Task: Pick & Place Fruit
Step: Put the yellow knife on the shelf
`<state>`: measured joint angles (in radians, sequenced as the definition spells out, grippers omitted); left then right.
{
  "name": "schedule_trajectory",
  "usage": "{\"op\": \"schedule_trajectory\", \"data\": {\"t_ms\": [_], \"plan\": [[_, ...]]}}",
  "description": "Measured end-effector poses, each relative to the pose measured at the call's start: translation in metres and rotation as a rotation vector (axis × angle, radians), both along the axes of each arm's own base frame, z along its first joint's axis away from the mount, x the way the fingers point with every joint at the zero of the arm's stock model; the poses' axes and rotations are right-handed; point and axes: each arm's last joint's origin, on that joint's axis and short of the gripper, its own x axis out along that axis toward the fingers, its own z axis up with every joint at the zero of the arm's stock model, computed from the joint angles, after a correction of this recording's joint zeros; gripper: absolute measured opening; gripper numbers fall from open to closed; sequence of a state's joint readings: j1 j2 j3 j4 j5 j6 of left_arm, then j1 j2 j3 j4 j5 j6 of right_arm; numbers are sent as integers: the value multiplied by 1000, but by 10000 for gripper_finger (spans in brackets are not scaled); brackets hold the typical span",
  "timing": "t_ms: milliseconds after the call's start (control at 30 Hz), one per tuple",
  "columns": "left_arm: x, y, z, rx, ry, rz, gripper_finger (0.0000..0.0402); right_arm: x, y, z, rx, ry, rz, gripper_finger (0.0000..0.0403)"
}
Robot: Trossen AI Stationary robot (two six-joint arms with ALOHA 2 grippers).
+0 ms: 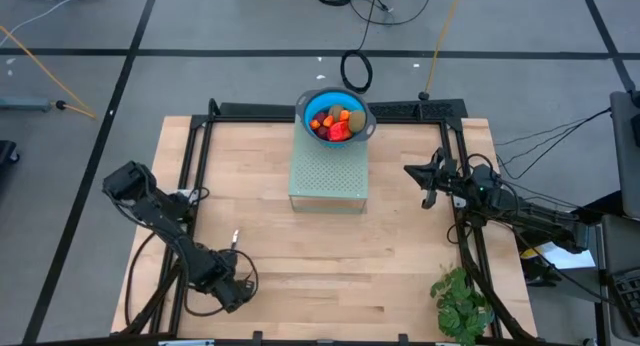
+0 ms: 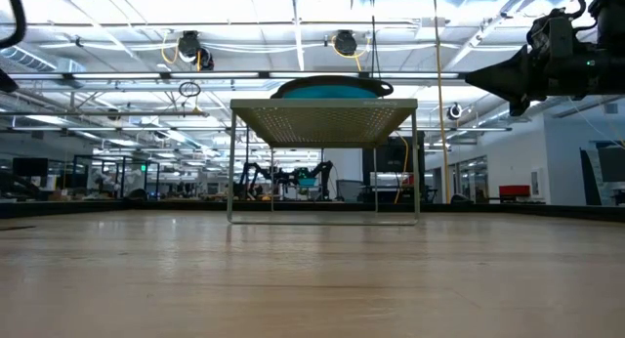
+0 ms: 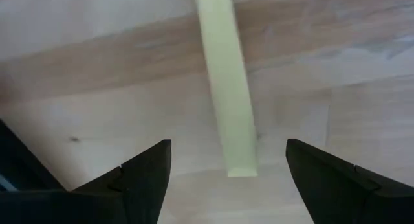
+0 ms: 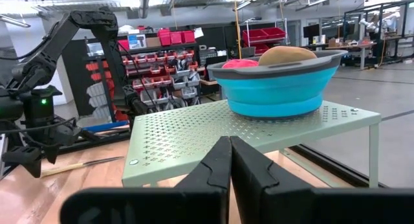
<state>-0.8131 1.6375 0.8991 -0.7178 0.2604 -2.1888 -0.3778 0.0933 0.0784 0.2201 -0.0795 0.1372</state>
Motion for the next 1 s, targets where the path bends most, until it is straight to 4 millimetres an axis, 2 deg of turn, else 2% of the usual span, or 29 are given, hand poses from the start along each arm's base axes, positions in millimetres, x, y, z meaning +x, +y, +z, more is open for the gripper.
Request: {"op": "schedule_trajectory", "data": {"t_ms": [200, 433, 1000], "plan": [[-5, 0, -11, 6, -34, 43, 300, 0, 0, 0, 0, 0, 0, 0], [-6, 1, -13, 1, -42, 23, 286, 0, 0, 0, 0, 0, 0, 0], [-8, 4, -14, 22, -45, -49, 129, 0, 0, 0, 0, 0, 0, 0]]}}
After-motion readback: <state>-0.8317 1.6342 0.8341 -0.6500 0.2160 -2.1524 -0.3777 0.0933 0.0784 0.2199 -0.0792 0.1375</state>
